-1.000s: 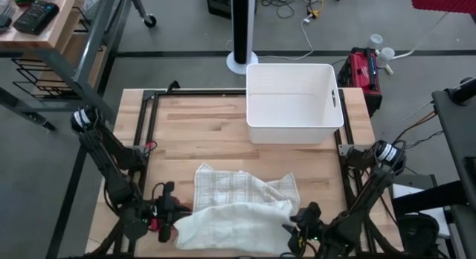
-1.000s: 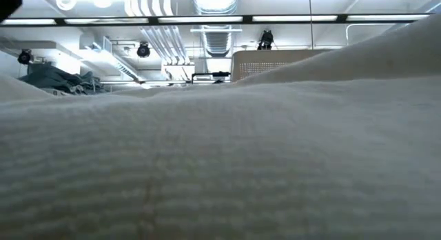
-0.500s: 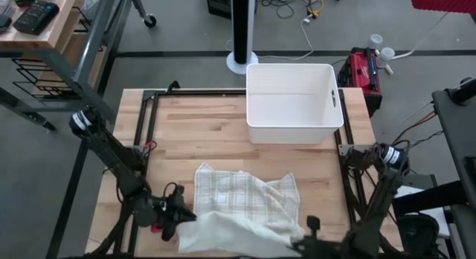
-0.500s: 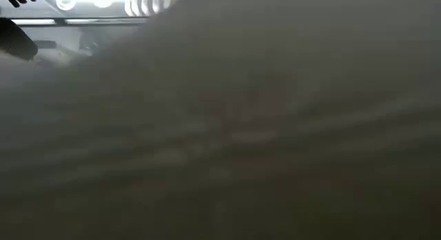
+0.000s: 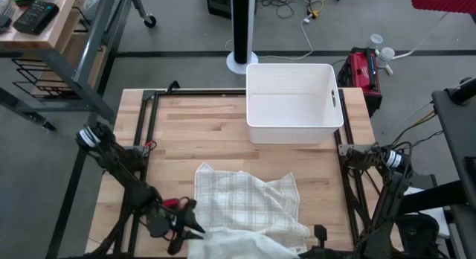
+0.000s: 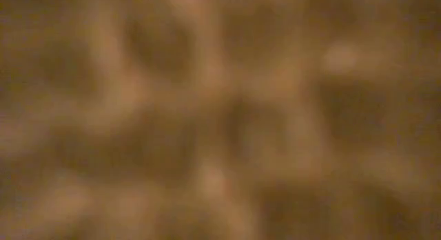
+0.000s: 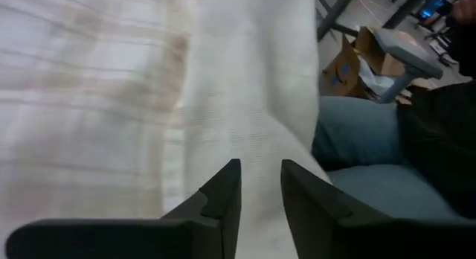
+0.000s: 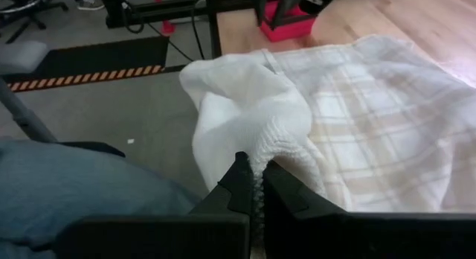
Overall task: Fold towel
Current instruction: Fold the light brown kitchen towel
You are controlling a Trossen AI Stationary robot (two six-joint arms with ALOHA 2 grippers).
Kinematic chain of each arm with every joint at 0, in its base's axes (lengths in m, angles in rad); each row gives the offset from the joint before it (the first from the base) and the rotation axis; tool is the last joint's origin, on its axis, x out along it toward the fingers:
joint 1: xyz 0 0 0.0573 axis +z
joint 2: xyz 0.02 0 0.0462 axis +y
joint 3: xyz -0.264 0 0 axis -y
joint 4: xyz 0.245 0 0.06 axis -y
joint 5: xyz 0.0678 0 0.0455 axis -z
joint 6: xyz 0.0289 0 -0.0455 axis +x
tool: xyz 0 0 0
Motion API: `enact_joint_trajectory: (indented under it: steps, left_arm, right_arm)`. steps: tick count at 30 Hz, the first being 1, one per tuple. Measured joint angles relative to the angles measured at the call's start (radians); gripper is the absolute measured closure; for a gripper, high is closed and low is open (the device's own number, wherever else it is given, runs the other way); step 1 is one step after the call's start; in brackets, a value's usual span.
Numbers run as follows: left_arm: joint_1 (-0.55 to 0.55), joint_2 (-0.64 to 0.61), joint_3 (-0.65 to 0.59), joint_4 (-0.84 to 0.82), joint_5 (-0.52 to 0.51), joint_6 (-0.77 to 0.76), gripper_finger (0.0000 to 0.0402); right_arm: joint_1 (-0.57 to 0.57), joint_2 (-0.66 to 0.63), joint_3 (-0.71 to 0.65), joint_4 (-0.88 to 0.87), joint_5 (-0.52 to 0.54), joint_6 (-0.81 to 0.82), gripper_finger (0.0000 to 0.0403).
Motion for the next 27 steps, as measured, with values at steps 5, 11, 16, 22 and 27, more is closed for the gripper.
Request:
enact_joint_trajectory:
  steps: [5,11,16,22,27]
  left_arm:
    - [0.003,0.105,0.106,0.001,0.079,0.004,0.0295]
    - [0.017,0.214,0.239,-0.179,0.169,-0.004,0.0274]
    - [0.022,0.223,0.317,-0.480,0.155,-0.035,0.0261]
    - [0.023,0.218,0.311,-0.627,0.141,-0.168,0.0253]
    - [0.022,0.216,0.310,-0.618,0.145,-0.166,0.0258]
  right_arm:
    - [-0.005,0.004,-0.002,-0.038,0.000,0.059,0.0402]
    - [-0.008,0.006,-0.013,-0.067,0.001,0.108,0.0403]
    - [-0.007,0.006,-0.023,-0.064,0.000,0.131,0.0403]
    - [-0.008,0.006,-0.025,-0.064,0.000,0.131,0.0403]
    - [-0.008,0.006,-0.027,-0.063,0.001,0.130,0.0403]
